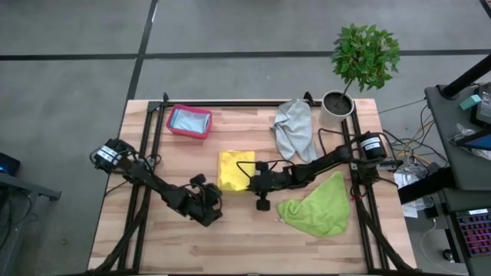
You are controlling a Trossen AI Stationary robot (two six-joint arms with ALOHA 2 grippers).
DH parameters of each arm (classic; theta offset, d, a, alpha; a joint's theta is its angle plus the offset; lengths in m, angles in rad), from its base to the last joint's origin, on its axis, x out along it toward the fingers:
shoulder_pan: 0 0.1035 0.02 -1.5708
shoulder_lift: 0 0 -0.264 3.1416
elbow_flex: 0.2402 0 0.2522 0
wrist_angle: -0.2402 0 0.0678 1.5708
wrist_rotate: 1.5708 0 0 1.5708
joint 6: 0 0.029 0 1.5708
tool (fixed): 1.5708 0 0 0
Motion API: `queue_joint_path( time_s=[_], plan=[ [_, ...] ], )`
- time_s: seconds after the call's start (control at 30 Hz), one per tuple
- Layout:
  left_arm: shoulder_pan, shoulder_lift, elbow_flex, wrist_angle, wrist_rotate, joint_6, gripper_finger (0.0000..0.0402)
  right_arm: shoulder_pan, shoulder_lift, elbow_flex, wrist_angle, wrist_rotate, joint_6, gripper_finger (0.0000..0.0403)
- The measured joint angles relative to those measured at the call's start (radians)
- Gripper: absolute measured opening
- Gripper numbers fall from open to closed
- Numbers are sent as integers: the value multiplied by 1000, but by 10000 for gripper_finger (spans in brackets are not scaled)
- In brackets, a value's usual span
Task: Fold microfiber towels
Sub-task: Fold the yellow microfiber cloth
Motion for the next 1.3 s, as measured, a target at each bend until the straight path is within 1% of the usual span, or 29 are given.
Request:
queue_joint_path(
  time_s=[0.13, 0.33, 0.4, 0.5, 0.63, 0.77, 0.97, 1.07, 1.17, 1.23, 1.3],
  plan=[
    [0, 0, -6, 0, -2, -22, 8, 0, -23, 32, -99, 0, -22, 14],
    [0, 0, -3, 1, 3, -17, 8, 2, 3, 50, -111, -37, 9, 14],
    [0, 0, 0, -1, 6, -17, 8, 2, 15, 51, -110, -60, 22, 19],
    [0, -7, 5, -2, 21, 1, 8, 2, 16, 51, -110, -77, 44, 41],
    [0, -32, 13, -8, 87, 37, 8, 2, 6, 54, -116, -80, 53, 78],
    [0, -72, 12, -19, 158, 40, 8, 2, -1, 68, -125, -98, 52, 102],
    [0, -142, 8, -38, 176, 63, 11, 2, -3, 100, -164, -139, 53, 131],
    [-1, -175, 8, -61, 179, 63, 28, 2, -18, 121, -238, -140, 47, 144],
    [-1, -207, 8, -74, 177, 63, 57, 2, -44, 128, -287, -139, 36, 154],
    [-1, -217, 7, -82, 156, 62, 80, 2, -64, 127, -301, -137, 34, 158],
    [0, -219, 5, -90, 111, 56, 102, 2, -79, 122, -308, -137, 34, 160]
  ],
)
